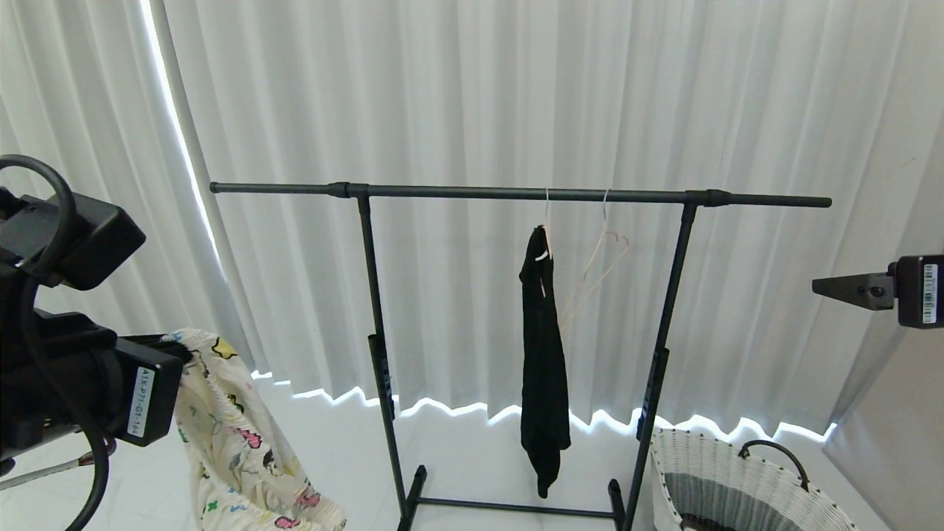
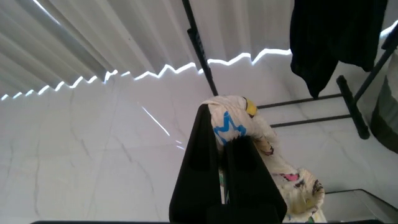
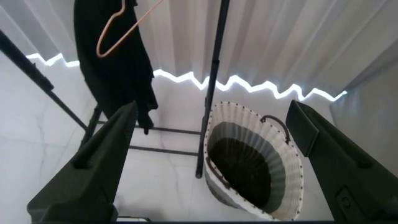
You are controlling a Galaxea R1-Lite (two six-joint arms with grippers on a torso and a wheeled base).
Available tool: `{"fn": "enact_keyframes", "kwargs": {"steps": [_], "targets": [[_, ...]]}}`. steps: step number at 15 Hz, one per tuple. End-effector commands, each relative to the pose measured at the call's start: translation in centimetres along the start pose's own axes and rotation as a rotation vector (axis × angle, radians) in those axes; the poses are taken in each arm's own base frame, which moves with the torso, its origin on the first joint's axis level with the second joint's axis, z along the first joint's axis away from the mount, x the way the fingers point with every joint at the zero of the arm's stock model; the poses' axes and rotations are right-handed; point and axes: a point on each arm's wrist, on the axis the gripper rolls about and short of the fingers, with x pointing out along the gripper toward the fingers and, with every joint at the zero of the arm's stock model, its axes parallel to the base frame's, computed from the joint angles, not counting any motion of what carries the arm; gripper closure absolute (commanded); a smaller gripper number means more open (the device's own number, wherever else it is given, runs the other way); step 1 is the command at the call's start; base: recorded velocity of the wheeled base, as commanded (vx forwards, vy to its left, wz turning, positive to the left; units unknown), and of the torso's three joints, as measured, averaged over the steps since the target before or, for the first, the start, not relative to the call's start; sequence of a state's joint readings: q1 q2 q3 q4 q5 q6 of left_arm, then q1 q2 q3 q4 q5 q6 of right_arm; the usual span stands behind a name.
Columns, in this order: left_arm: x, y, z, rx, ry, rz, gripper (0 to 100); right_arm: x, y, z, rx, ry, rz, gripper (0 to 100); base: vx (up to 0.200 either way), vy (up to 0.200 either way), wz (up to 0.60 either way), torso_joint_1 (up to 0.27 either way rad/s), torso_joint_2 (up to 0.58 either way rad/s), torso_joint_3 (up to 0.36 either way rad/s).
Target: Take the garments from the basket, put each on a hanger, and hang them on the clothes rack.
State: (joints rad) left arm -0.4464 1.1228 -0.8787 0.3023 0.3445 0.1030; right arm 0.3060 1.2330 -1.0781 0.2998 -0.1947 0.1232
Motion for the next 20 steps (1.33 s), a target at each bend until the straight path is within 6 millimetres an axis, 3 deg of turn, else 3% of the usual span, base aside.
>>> {"fn": "enact_keyframes", "kwargs": {"steps": [1, 7, 11, 16, 20], "targets": [[0.1, 0.0, 0.0, 0.001, 0.003, 0.000, 100, 0.2, 0.1, 0.0, -0.002, 0.005, 0.000, 0, 0.200, 0.000, 0.00, 0.012, -0.01, 0.002], [0.1, 0.0, 0.0, 0.001, 0.003, 0.000, 100, 0.5, 0.6, 0.0, -0.008, 0.009, 0.025, 0, 0.200, 0.000, 0.00, 0.004, 0.00, 0.000], [0.1, 0.0, 0.1, -0.001, 0.003, 0.000, 100, 2.9, 2.0, 0.2, -0.015, 0.005, 0.055, 0, 0.200, 0.000, 0.00, 0.001, 0.00, 0.002], [0.5, -0.2, 0.4, 0.003, 0.011, -0.002, 100, 4.1, 4.5, -0.3, 0.023, 0.044, 0.128, 0, 0.200, 0.000, 0.00, 0.000, 0.01, 0.000], [0.7, -0.3, 0.4, 0.006, 0.014, -0.005, 100, 6.8, 5.4, -1.2, 0.029, 0.074, -0.011, 0, 0.150, 0.000, 0.00, 0.002, 0.00, 0.004]]}}
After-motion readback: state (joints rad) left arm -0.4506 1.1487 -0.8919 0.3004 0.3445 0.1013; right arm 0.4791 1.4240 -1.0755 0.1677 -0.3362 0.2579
